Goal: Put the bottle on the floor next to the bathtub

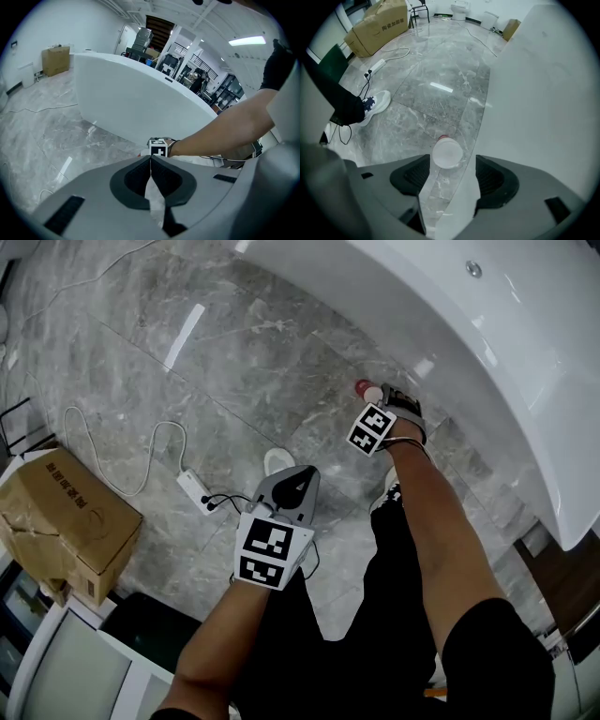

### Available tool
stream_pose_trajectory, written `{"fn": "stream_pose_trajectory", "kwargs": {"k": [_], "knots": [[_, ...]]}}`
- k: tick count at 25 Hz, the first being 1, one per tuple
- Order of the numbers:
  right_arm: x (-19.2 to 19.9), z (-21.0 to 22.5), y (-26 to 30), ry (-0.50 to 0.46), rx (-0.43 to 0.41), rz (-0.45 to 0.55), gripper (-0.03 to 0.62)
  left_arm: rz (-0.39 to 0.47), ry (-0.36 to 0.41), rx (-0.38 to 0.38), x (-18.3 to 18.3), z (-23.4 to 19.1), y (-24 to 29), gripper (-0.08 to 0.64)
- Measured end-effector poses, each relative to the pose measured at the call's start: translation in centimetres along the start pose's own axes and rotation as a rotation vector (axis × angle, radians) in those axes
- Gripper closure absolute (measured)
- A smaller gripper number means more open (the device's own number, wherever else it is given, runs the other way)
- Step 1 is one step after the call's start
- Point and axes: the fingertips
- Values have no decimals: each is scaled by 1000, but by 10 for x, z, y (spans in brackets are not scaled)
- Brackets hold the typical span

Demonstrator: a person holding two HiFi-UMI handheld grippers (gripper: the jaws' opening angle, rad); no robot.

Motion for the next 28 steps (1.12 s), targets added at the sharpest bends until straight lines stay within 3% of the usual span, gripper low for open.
{"fn": "stream_pose_trajectory", "kwargs": {"k": [5,8,12,16,22,28], "knots": [[5,12,-70,11,-2,20,299,50,-19,-18,-31,14,-44,543],[9,18,-117,94,-39,50,299,67,-24,-34,-50,19,-72,543],[21,26,-183,255,-92,100,299,28,62,-23,-67,37,-107,543],[29,33,-255,501,-157,192,299,-10,176,-3,-84,60,-138,543],[40,43,-389,806,-196,405,299,47,223,29,-122,100,-188,543],[44,53,-513,1019,-190,611,312,95,247,78,-157,136,-219,543]]}}
Point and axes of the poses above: the fingertips, and each gripper's own axes: y forward along the fingers, z to its right, x out of its underside, and after that the axes turned 4 degrees about x, right-handed
